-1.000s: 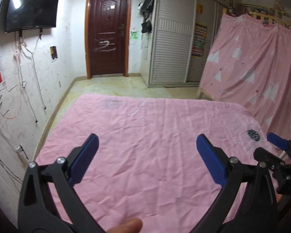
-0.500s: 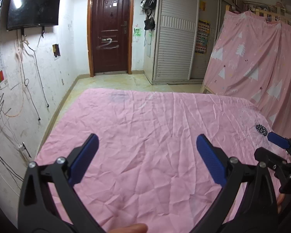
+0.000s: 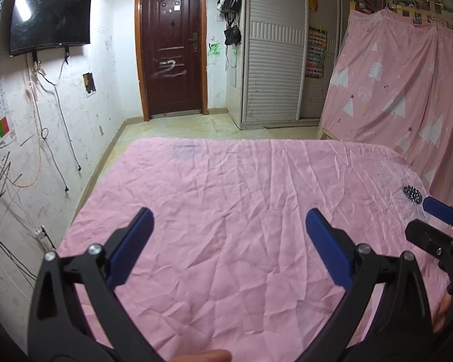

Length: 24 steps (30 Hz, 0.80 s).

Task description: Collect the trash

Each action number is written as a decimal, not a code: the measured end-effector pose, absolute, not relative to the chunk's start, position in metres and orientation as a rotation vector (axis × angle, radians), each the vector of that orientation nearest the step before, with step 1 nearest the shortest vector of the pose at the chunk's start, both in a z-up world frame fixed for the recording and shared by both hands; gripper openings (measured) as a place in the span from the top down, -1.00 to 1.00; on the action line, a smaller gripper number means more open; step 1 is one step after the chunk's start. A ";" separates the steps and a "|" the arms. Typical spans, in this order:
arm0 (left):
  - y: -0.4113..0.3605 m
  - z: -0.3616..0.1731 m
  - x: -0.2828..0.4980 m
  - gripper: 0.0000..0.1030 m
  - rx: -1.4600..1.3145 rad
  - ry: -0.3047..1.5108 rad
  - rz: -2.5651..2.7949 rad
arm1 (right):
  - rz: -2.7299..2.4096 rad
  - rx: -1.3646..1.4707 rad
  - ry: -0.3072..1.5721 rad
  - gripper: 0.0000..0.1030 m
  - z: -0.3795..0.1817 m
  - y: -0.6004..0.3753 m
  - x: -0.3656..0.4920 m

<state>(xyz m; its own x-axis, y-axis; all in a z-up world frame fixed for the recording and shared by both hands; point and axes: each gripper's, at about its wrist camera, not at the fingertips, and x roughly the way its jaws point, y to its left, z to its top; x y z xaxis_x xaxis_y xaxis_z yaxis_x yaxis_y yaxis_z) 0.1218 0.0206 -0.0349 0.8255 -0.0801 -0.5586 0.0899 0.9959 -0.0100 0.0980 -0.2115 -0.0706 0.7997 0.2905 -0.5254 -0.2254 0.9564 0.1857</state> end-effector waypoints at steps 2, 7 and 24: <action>0.021 -0.035 0.122 -0.88 0.014 0.594 -0.091 | 0.275 0.117 0.581 -0.83 -0.071 -0.211 0.098; 0.021 -0.035 0.122 -0.88 0.014 0.594 -0.089 | 0.273 0.117 0.581 -0.83 -0.070 -0.211 0.098; 0.019 -0.038 0.122 -0.88 0.019 0.598 -0.082 | 0.274 0.118 0.581 -0.83 -0.070 -0.212 0.097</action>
<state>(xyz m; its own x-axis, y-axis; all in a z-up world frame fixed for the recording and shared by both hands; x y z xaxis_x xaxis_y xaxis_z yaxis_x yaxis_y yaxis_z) 0.1224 0.0193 -0.0378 0.8234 -0.0720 -0.5629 0.0829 0.9965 -0.0062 0.0972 -0.2118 -0.0699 0.8012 0.2876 -0.5247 -0.2217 0.9572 0.1861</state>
